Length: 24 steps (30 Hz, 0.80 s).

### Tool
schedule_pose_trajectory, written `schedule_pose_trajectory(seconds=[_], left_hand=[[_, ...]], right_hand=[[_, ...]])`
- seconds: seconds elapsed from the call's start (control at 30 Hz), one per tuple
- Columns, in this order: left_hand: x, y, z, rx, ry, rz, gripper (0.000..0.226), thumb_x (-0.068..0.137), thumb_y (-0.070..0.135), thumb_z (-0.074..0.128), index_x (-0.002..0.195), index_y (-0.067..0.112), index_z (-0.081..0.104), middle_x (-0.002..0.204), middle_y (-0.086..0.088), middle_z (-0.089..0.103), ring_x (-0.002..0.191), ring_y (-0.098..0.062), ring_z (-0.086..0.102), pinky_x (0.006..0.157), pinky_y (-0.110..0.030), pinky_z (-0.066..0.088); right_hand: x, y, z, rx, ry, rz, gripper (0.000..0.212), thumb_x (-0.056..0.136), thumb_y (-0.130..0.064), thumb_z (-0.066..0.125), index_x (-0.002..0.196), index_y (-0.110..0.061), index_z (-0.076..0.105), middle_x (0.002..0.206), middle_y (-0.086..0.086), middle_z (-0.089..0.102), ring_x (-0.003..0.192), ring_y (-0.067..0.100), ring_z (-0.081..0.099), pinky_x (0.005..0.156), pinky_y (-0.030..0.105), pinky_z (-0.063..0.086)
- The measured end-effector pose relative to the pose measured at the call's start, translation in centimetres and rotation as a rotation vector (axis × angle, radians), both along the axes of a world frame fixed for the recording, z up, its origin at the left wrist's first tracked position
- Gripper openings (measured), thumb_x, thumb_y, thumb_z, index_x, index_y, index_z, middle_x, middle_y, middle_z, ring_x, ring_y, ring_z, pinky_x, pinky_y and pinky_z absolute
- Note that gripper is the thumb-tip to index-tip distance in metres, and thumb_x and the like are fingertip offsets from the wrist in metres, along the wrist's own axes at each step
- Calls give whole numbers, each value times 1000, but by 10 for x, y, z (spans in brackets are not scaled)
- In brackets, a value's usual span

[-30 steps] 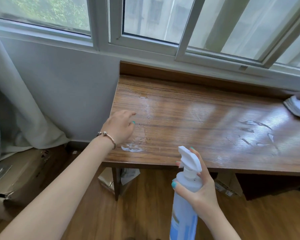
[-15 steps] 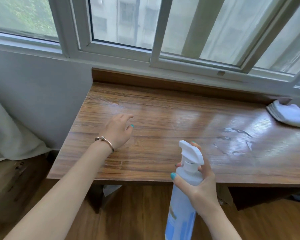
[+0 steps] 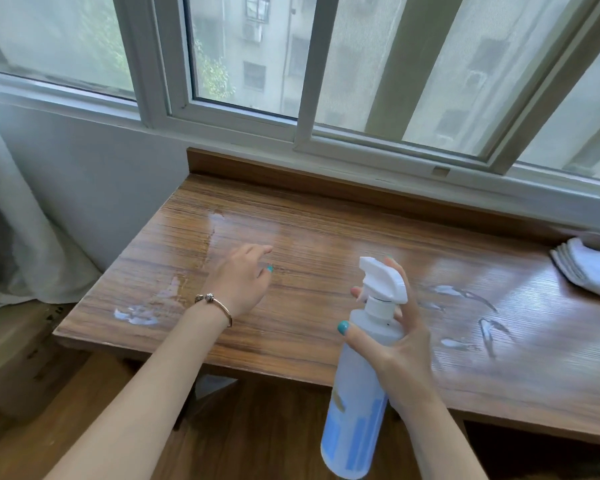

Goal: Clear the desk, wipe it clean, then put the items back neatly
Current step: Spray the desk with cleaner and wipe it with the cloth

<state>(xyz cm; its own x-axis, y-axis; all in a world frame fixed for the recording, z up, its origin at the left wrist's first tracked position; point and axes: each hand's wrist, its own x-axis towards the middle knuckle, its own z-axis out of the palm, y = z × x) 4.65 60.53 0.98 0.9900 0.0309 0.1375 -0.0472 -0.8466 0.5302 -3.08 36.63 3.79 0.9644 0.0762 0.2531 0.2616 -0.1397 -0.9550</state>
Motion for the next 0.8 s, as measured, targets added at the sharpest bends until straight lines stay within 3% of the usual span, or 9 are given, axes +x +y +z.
schedule_pose_trajectory(seconds=[0.13,0.2,0.3,0.4,0.47,0.57,0.63,0.73,0.8], left_hand=[[1,-4,5,5,3,-81,46,96,23,49,142,22,43,145,4,43,134,-14,37,111,-30,30],[4,-4,6,22,25,-175,49,97,27,49,145,26,38,151,4,37,139,-13,30,115,-28,23],[9,-11,2,217,146,-351,58,98,43,44,151,32,22,160,5,15,147,-13,10,119,-29,10],[17,-23,-4,442,227,-456,67,97,54,36,153,36,4,161,5,-8,148,-14,-11,120,-35,0],[23,-29,-7,488,227,-460,69,98,54,35,152,36,-3,160,4,-15,147,-15,-17,120,-37,-4],[30,-33,-12,490,193,-447,70,98,53,34,152,37,-6,160,3,-17,146,-17,-21,120,-37,-7],[34,-34,-15,480,180,-465,69,98,54,34,151,38,-7,160,3,-17,146,-18,-21,119,-38,-7],[36,-35,-21,467,173,-504,67,98,54,33,151,39,-6,160,5,-15,146,-18,-19,120,-38,-6],[35,-35,-24,435,157,-517,66,98,54,33,151,40,-3,161,5,-10,148,-18,-14,120,-37,-3]], right_hand=[[8,-8,5,-17,-37,-32,89,67,-7,84,140,-39,45,103,3,67,93,18,67,75,32,58],[10,-13,6,-8,-40,-58,88,65,-11,83,139,-42,46,110,3,66,96,19,66,78,34,58],[10,-16,6,-42,-27,-80,92,66,-6,86,140,-41,45,121,-6,64,106,15,65,82,31,56],[6,-17,1,-74,-6,-138,90,69,6,83,139,-38,48,105,-4,67,95,16,67,77,31,57],[6,-19,-1,-56,37,-155,90,68,3,85,137,-43,49,103,-2,69,94,15,67,76,31,57],[3,-19,-1,-55,91,-165,89,63,-5,86,134,-45,52,105,2,69,97,13,67,72,24,56],[-2,-18,-3,-78,90,-187,88,65,4,87,131,-43,54,102,2,68,92,19,67,71,22,55],[-10,-18,-11,-133,107,-208,88,66,-1,86,130,-51,51,114,-8,66,102,18,66,82,30,56],[-17,-18,-18,-125,123,-226,88,64,-8,85,135,-47,49,121,-5,64,109,18,64,88,36,55]])
